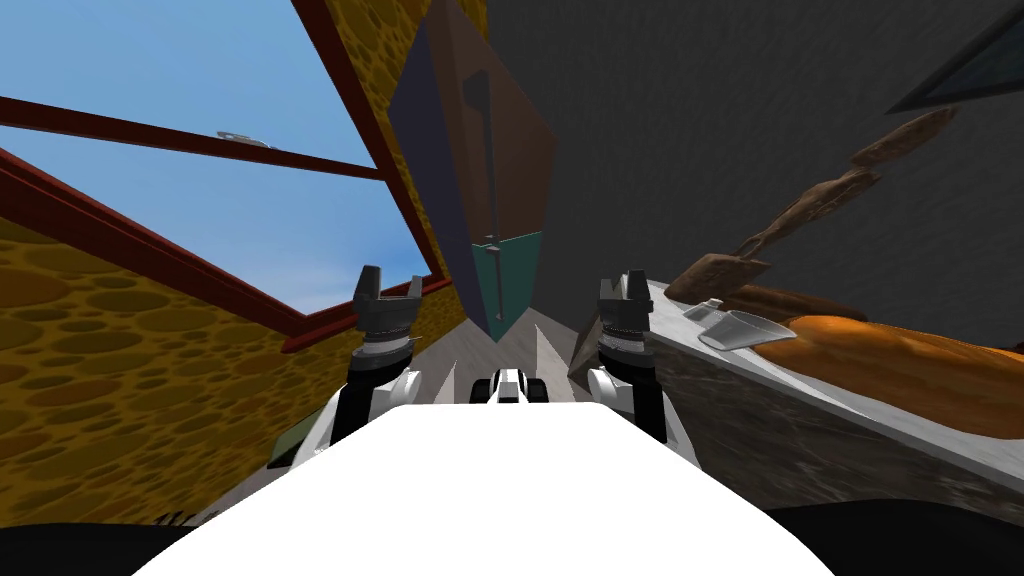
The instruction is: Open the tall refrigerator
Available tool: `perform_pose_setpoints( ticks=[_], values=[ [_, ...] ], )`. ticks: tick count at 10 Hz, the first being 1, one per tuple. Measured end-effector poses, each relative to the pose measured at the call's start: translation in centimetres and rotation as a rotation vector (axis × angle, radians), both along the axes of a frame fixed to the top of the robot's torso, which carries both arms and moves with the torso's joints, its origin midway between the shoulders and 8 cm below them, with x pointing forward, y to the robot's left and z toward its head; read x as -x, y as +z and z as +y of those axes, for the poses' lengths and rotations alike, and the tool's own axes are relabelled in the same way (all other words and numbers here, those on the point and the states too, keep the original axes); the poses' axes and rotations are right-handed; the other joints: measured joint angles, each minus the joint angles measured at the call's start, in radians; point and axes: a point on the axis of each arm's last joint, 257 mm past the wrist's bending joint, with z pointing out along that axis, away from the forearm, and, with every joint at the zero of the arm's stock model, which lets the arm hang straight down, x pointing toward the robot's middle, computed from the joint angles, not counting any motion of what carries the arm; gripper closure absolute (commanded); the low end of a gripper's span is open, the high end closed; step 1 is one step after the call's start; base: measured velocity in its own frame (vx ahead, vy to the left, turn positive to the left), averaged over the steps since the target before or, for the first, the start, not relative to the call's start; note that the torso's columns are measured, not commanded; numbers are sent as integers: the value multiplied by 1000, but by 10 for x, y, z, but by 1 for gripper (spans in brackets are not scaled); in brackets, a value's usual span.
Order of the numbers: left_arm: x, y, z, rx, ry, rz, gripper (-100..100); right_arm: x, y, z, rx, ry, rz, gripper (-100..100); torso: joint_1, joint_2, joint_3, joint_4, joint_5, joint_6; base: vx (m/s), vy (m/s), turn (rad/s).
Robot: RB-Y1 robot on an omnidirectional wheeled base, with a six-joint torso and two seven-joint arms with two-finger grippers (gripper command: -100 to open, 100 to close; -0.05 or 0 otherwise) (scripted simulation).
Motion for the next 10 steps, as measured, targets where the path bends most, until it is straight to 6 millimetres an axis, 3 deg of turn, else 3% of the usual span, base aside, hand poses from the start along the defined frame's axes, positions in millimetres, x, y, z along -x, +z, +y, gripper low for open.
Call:
perform_pose_setpoints(
  ticks=[10],
  values=[
    [-33,-27,-17,-100,-110,218,-100,0,0,0,0,0,0,0,-1,0,0,0,0,0,71,46,-71]
  ],
)
